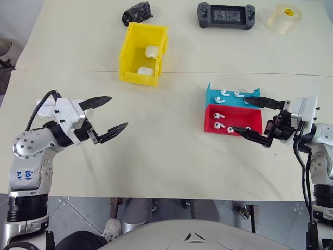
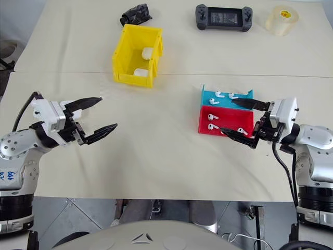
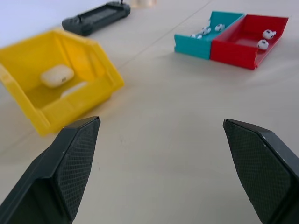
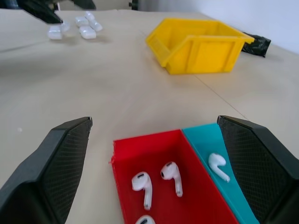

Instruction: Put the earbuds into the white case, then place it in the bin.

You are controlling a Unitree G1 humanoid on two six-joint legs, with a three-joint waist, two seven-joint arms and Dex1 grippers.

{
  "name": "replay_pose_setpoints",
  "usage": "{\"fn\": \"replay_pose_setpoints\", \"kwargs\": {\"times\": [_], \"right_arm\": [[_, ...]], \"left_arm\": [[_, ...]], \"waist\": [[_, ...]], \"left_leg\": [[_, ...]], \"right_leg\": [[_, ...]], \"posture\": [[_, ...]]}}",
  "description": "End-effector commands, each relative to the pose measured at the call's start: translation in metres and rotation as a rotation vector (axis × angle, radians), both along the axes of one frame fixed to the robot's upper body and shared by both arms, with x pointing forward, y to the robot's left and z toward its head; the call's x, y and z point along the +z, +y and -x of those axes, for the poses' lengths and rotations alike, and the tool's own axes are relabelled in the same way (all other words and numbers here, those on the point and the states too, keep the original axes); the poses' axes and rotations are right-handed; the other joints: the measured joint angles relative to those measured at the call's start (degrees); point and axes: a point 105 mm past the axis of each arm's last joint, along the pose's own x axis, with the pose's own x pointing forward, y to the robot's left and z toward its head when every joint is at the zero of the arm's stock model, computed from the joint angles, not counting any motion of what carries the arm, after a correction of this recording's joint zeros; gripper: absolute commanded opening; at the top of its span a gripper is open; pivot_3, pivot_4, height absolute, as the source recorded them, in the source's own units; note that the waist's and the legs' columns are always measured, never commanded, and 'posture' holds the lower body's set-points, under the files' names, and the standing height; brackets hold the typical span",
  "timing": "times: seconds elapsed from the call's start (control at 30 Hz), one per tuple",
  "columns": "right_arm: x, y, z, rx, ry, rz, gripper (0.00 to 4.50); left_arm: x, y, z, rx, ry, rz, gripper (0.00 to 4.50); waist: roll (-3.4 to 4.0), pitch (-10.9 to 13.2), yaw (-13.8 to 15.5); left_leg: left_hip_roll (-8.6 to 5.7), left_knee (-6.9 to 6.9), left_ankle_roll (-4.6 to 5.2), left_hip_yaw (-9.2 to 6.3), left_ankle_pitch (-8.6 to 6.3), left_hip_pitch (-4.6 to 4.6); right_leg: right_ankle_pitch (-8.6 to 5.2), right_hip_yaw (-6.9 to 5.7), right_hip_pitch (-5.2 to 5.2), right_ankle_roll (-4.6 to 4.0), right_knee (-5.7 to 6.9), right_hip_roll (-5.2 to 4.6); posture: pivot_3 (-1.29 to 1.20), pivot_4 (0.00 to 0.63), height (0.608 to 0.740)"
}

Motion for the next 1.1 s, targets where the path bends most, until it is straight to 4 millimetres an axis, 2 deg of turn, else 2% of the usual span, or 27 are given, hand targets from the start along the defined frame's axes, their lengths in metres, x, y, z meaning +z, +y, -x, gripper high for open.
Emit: {"fn": "replay_pose_setpoints", "kwargs": {"times": [0.03,0.17,0.27,0.33,0.43,0.53,0.7,0.87,1.0,1.1], "right_arm": [[0.004,0.008,-0.001,0.033,-0.032,-0.007,4.50],[0.011,0.022,-0.009,0.061,-0.072,-0.057,4.50],[0.017,0.044,-0.011,0.147,-0.104,-0.074,4.50],[0.018,0.051,-0.013,0.179,-0.115,-0.081,4.50],[0.020,0.070,-0.014,0.260,-0.152,-0.091,4.50],[0.022,0.081,-0.012,0.312,-0.178,-0.100,4.50],[0.025,0.086,-0.011,0.358,-0.204,-0.101,4.50],[0.024,0.084,-0.010,0.374,-0.211,-0.094,4.50],[0.016,0.073,-0.005,0.391,-0.192,-0.058,4.50],[0.012,0.070,-0.004,0.401,-0.171,-0.049,4.50]], "left_arm": [[0.016,0.009,0.000,0.117,-0.100,0.001,4.48],[0.022,0.026,0.013,0.317,-0.129,0.112,4.48],[0.015,0.047,0.037,0.502,-0.127,0.154,4.48],[0.012,0.053,0.048,0.564,-0.116,0.168,4.48],[-0.004,0.080,0.074,0.800,-0.092,0.176,4.48],[-0.019,0.095,0.092,0.954,-0.022,0.206,4.48],[-0.027,0.094,0.098,1.026,0.087,0.224,4.48],[-0.021,0.089,0.092,1.019,0.146,0.261,4.48],[-0.028,0.086,0.090,1.034,0.386,0.149,4.48],[-0.025,0.089,0.089,1.064,0.449,0.086,4.48]], "waist": [[-0.01,0.0,0.0],[-0.06,0.0,-0.2],[-0.09,0.1,-0.5],[-0.10,0.1,-0.3],[-0.19,0.1,0.0],[-0.31,0.2,0.2],[-0.46,0.2,0.9],[-0.49,0.3,0.7],[-0.51,0.3,0.6],[-0.51,0.3,0.1]], "left_leg": [[0.00,0.01,0.00,0.00,0.00,0.00],[0.00,0.01,0.00,0.02,0.00,0.00],[0.03,0.00,0.00,0.07,0.00,0.03],[0.05,0.00,-0.01,0.07,0.00,0.04],[0.04,0.05,-0.02,0.05,0.01,0.03],[0.02,0.05,0.03,0.05,-0.03,0.04],[0.00,0.07,0.03,-0.01,-0.04,0.00],[0.01,0.01,0.02,0.00,-0.07,0.01],[0.03,0.03,-0.02,-0.06,-0.05,0.01],[0.01,0.02,-0.01,-0.06,-0.05,0.02]], "right_leg": [[0.00,-0.01,0.00,0.00,0.00,0.00],[0.00,0.03,0.00,0.00,0.00,0.00],[0.00,0.08,-0.02,0.00,0.03,0.02],[0.00,0.07,-0.03,0.00,0.04,0.03],[0.00,0.06,0.01,0.00,0.02,0.01],[0.00,0.08,0.05,0.00,-0.04,0.00],[-0.01,0.04,0.05,-0.01,-0.05,-0.02],[-0.02,0.04,0.03,-0.03,-0.06,-0.01],[-0.04,0.00,0.02,-0.08,0.01,0.00],[-0.04,0.02,0.03,-0.07,0.05,0.00]], "posture": [[0.00,0.150,0.740],[0.00,0.150,0.740],[0.00,0.150,0.740],[0.00,0.150,0.740],[0.00,0.150,0.740],[0.00,0.150,0.740],[0.00,0.150,0.740],[0.00,0.150,0.740],[0.00,0.150,0.740],[0.00,0.150,0.740]]}}
